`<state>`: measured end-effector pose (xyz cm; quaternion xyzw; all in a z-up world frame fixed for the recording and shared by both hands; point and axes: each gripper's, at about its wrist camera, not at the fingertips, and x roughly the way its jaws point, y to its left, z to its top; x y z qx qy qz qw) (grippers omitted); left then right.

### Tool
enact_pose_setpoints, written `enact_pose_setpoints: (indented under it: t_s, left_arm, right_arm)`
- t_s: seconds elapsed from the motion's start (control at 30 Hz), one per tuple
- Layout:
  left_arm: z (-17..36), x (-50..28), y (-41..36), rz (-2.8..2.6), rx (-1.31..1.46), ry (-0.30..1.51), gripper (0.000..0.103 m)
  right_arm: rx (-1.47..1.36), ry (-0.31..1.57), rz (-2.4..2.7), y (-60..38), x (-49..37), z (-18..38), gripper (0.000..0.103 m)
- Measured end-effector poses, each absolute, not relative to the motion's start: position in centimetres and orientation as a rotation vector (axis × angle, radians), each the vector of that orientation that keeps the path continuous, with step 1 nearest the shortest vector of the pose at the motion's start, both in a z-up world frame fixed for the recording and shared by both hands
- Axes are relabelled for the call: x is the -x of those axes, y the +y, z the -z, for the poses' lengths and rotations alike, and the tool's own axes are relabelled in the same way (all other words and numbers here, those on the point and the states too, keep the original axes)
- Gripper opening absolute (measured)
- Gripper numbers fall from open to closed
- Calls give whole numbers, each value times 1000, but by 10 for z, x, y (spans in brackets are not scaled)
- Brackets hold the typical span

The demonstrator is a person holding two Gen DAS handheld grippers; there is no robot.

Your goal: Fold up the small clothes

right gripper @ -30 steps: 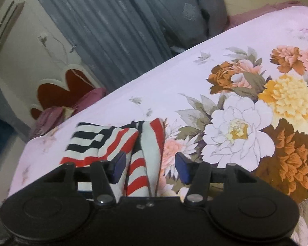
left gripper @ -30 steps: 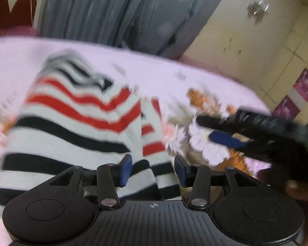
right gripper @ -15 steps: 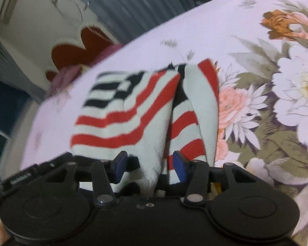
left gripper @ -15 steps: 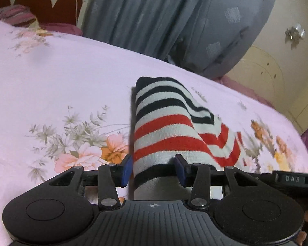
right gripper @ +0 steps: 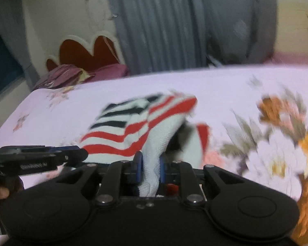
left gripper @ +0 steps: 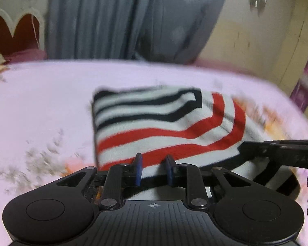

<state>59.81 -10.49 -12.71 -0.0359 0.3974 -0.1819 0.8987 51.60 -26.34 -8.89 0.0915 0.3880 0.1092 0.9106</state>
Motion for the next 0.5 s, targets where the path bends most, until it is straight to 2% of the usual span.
enact_pose_setpoints:
  t_s: [0.07, 0.1, 0.2, 0.3, 0.37, 0.5]
  left_arm:
    - [131, -598, -111, 389, 51, 804, 24]
    - [130, -599, -112, 394, 40, 807, 24]
    - [129, -600, -107, 424, 32, 817, 24]
    - [120, -607, -106, 453, 18, 833, 24]
    - [111, -612, -101, 454, 25, 768, 24]
    - [119, -651, -101, 400, 46, 803, 24]
  right_arm:
    - [-191, 898, -187, -268, -530, 126, 17]
    - [-226, 881, -192, -271, -529, 130, 17]
    - [-255, 889, -200, -274, -531, 128, 20]
    - [-271, 882, -212, -281, -532, 124, 29]
    - [-311, 822, -177, -294, -536, 116, 36]
    - [-383, 882, -137, -304, -584, 119, 36]
